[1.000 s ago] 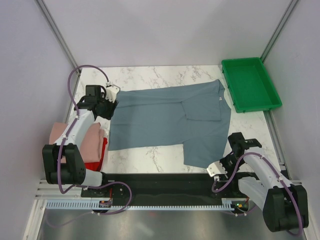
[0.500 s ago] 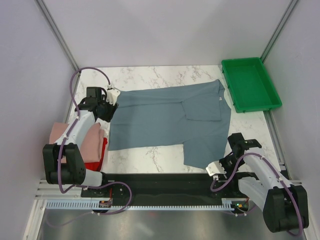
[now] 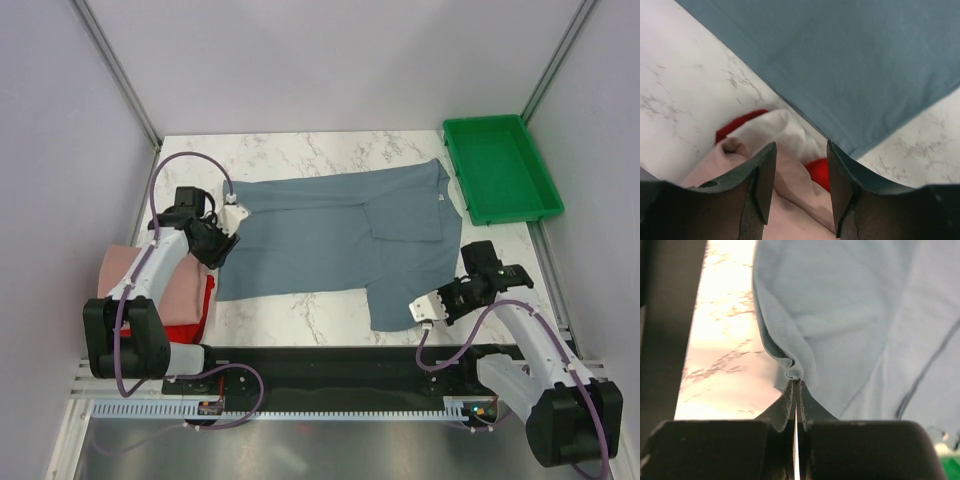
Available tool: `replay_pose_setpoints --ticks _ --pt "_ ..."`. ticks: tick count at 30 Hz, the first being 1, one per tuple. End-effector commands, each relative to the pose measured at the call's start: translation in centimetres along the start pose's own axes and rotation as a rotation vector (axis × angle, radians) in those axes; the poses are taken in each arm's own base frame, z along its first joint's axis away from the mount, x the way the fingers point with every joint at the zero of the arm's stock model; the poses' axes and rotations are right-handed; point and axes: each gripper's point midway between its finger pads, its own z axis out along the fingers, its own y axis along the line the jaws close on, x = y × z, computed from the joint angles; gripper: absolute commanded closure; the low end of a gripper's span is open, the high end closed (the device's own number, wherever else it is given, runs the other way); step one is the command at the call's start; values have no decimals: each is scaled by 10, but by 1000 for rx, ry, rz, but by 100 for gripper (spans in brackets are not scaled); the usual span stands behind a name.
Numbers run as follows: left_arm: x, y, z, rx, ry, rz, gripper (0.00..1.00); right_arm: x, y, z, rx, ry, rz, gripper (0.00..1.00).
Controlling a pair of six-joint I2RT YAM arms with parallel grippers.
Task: Fold and stack the t-shirts
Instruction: Fold the tshirt
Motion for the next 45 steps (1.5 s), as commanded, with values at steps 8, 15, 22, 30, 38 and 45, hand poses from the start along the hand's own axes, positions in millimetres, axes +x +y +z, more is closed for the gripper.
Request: replay_pose_setpoints --ticks 8,15,22,30,38,45 --pt "67 -56 2 212 240 65 51 -13 -32 -13 188 -51 94 100" --pt "77 -67 21 212 291 141 49 -9 -46 -16 206 -38 123 100" --pt "74 -51 40 155 321 149 45 -9 -51 -18 212 -26 133 100" --pt "75 -56 51 179 335 173 46 -11 -50 -14 216 -17 162 100" --pt "83 -63 53 188 350 185 56 -11 -54 -13 224 -4 176 100" --pt "75 -63 48 181 332 174 82 -9 -59 -16 249 7 219 100"
